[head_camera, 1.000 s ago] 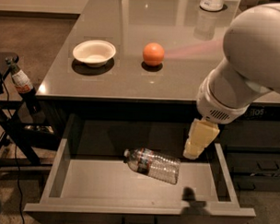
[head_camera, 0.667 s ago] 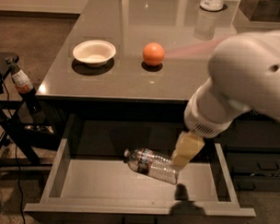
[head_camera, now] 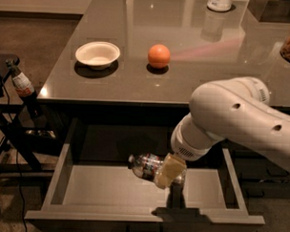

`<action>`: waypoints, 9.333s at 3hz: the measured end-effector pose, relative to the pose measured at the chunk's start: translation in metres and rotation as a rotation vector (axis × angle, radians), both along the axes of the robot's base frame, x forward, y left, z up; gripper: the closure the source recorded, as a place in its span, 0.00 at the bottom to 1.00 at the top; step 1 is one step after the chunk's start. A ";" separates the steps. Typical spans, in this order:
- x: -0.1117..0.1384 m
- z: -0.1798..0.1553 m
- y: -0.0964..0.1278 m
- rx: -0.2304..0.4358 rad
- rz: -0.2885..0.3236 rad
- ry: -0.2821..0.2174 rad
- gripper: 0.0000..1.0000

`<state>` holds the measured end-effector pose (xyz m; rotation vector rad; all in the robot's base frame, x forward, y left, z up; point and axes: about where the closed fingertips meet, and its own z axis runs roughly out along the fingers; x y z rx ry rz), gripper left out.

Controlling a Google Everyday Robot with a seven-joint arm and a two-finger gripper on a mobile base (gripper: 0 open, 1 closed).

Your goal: Pick water bottle from top drawer and place on counter

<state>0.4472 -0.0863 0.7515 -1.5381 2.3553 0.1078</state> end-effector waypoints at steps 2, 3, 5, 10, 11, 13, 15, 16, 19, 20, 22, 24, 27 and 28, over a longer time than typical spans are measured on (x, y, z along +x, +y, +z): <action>0.005 -0.056 0.036 0.073 -0.010 0.017 0.00; 0.010 -0.077 0.052 0.111 -0.004 0.012 0.00; 0.041 -0.121 0.073 0.116 0.028 -0.019 0.00; 0.043 -0.143 0.035 0.077 -0.009 -0.030 0.42; 0.043 -0.143 0.035 0.077 -0.009 -0.030 0.65; 0.043 -0.143 0.035 0.077 -0.009 -0.030 1.00; 0.039 -0.096 0.001 0.058 -0.165 0.016 1.00; 0.034 -0.058 -0.037 0.025 -0.267 0.021 1.00; 0.007 0.070 -0.139 -0.111 -0.489 -0.108 1.00; 0.009 0.073 -0.135 -0.102 -0.486 -0.107 1.00; 0.063 0.165 -0.149 -0.070 -0.521 -0.218 1.00; 0.087 0.169 -0.145 -0.017 -0.525 -0.217 1.00; 0.190 0.167 -0.121 0.018 -0.495 -0.218 1.00; 0.216 0.147 -0.114 0.025 -0.483 -0.201 1.00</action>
Offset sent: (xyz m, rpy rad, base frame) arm 0.0111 0.0556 -0.0851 0.1225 0.0226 -0.0139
